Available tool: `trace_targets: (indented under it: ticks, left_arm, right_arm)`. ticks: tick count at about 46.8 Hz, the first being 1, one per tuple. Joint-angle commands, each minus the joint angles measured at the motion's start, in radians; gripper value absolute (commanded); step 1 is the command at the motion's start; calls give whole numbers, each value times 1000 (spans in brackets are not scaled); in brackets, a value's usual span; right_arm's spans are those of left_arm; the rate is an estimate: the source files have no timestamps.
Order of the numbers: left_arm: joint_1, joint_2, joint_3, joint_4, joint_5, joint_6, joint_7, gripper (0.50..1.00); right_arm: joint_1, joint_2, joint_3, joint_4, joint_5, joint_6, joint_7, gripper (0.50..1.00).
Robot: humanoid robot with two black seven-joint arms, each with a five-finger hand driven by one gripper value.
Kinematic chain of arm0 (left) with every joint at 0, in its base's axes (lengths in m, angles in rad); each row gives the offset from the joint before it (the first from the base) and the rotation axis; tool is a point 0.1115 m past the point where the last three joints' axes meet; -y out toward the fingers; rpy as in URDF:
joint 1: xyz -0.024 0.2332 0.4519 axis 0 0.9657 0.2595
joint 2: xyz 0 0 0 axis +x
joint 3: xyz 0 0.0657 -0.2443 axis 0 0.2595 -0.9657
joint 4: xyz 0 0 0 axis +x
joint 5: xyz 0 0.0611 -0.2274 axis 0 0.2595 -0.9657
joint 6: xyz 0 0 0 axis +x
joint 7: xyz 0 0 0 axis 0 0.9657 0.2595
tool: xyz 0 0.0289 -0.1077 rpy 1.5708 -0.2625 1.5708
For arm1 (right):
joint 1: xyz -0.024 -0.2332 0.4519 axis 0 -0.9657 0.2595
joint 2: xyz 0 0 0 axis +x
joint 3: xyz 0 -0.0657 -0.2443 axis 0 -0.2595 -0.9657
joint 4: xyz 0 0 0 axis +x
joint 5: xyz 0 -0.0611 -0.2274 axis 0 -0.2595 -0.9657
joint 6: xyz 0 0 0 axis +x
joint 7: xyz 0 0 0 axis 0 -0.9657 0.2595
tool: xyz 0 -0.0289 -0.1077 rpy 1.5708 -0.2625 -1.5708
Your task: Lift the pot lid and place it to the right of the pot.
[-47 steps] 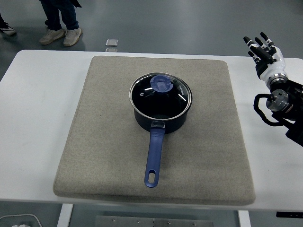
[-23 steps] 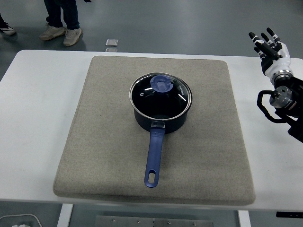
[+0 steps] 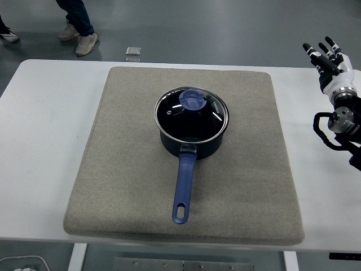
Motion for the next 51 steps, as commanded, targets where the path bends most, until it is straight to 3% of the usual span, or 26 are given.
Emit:
trace_targets:
  ticks: [1, 13, 28, 36, 45, 51]
  left_arm:
    - [0, 0, 0, 0, 0, 0, 0, 1000]
    - [2, 0, 0, 0, 0, 0, 0, 1000]
    - [0, 0, 0, 0, 0, 0, 0, 1000]
    - [2, 0, -1, 0, 0, 0, 0, 1000]
    - [0, 0, 0, 0, 0, 0, 0, 1000]
    - [2, 0, 0, 0, 0, 0, 0, 1000]
  right_arm:
    - [-1, 1, 0, 0, -5, -3, 0, 919]
    - [-6, -2, -6, -2, -42, -12, 0, 919]
    - [-11, -8, -8, -2, -235, -3, 0, 919]
    - [-8, -39, -9, -2, -274, 5, -2, 919]
    - [5, -82, -6, -2, -275, 61, -2, 919]
    - [22, -116, -11, -2, -278, 58, -2, 919]
